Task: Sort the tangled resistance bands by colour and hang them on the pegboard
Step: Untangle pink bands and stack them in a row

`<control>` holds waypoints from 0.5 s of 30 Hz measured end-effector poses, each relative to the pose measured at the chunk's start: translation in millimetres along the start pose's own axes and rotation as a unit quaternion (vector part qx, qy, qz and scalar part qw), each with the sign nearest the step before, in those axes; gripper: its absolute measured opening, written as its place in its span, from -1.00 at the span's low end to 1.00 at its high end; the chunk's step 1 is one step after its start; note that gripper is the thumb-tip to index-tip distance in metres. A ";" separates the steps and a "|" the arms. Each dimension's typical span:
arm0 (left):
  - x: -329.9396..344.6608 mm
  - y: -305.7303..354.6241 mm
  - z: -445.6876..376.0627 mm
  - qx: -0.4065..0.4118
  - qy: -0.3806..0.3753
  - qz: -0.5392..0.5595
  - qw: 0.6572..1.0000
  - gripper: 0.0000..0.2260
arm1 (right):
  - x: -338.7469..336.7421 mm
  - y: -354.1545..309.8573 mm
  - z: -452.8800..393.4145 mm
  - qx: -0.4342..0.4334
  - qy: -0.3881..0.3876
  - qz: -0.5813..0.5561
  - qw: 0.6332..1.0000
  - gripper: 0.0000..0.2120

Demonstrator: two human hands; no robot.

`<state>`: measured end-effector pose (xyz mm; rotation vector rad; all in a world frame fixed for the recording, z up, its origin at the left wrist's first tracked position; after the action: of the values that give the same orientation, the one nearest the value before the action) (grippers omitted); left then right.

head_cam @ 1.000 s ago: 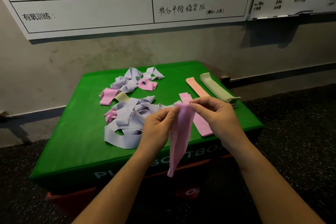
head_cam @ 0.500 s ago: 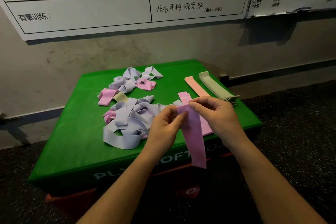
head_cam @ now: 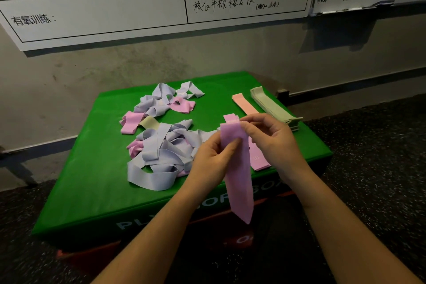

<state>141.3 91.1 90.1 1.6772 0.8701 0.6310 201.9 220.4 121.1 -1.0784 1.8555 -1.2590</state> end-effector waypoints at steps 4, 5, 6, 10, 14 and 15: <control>0.4 2.2 -12.2 -0.012 0.010 0.008 1.000 -0.85 | -3.6 17.9 -0.2 0.058 -0.014 -0.068 0.996 -0.84; 0.3 1.6 -16.1 -0.025 0.020 0.018 0.999 -0.87 | -4.5 23.8 0.9 0.077 -0.034 -0.068 0.994 -0.82; 0.3 0.7 -20.6 -0.040 0.034 0.035 0.998 -0.89 | -5.4 29.7 2.5 0.094 -0.053 -0.067 0.992 -0.81; 2.5 1.7 -42.6 -0.081 0.063 0.112 0.988 -0.91 | -8.1 54.9 6.2 0.129 -0.117 -0.013 0.985 -0.88; 6.3 0.3 -66.4 -0.119 0.071 0.199 0.970 -0.92 | -12.8 76.7 4.1 0.144 -0.101 -0.027 0.984 -0.94; 7.5 -1.1 -72.4 -0.130 0.076 0.214 0.965 -0.92 | -14.1 80.4 3.0 0.152 -0.087 -0.038 0.984 -0.92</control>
<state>89.3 138.8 108.2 1.5983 0.4995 1.1325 189.1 248.0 45.3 -1.0623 1.4492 -1.3903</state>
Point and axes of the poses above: each hand's wrist, its own z-axis away from the middle knuckle, its own x-axis out of the palm, y = z × x, the point moved 4 cm from there along -z, towards the middle knuckle, and after that the axes turned 2 degrees about -y, right-handed, at the moved point
